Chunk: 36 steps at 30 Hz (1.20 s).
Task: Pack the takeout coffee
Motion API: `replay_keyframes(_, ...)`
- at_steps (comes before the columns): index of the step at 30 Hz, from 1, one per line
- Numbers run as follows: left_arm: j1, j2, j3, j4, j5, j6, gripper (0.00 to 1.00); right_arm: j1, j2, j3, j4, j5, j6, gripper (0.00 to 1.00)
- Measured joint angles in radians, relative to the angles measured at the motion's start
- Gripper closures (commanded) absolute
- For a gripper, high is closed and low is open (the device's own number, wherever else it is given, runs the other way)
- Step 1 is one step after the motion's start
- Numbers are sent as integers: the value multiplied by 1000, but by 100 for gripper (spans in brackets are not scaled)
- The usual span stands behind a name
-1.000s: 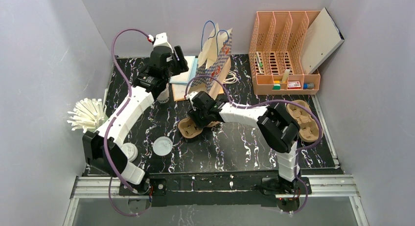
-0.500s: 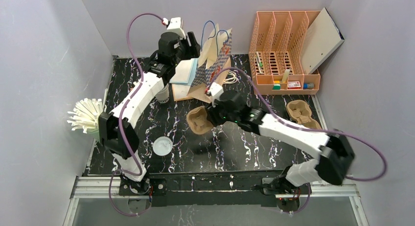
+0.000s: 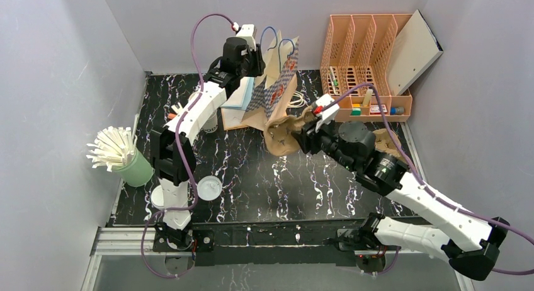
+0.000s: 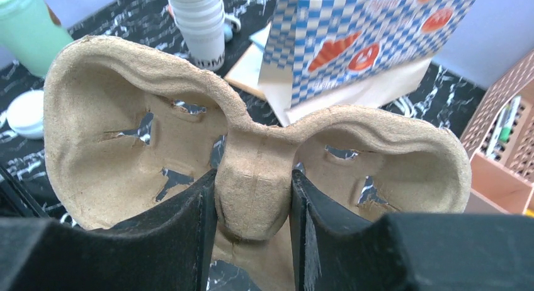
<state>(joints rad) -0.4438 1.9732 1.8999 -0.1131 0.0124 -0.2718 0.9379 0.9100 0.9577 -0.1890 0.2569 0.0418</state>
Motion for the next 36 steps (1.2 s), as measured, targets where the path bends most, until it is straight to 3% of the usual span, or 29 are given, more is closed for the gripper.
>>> replay_keyframes(3, -10, 1, 23, -58, -14, 31, 93, 0, 25, 109, -41, 1, -14, 58)
replay_keyframes(6, -24, -1, 72, -110, -24, 65, 100, 0, 72, 244, -68, -18, -21, 59)
replay_keyframes(13, -56, -103, 38, -188, 10, 64, 100, 0, 125, 451, -91, -71, -24, 62)
replay_keyframes(20, -67, -404, -167, -203, 98, -10, 100, 0, 200, 663, -161, -179, -24, 59)
replay_keyframes(26, -83, -595, -346, -187, 175, -67, 100, 0, 298, 847, -244, -357, -15, 60)
replay_keyframes(36, -96, -632, -569, -206, 293, -106, 100, 0, 388, 906, -317, -503, 35, 62)
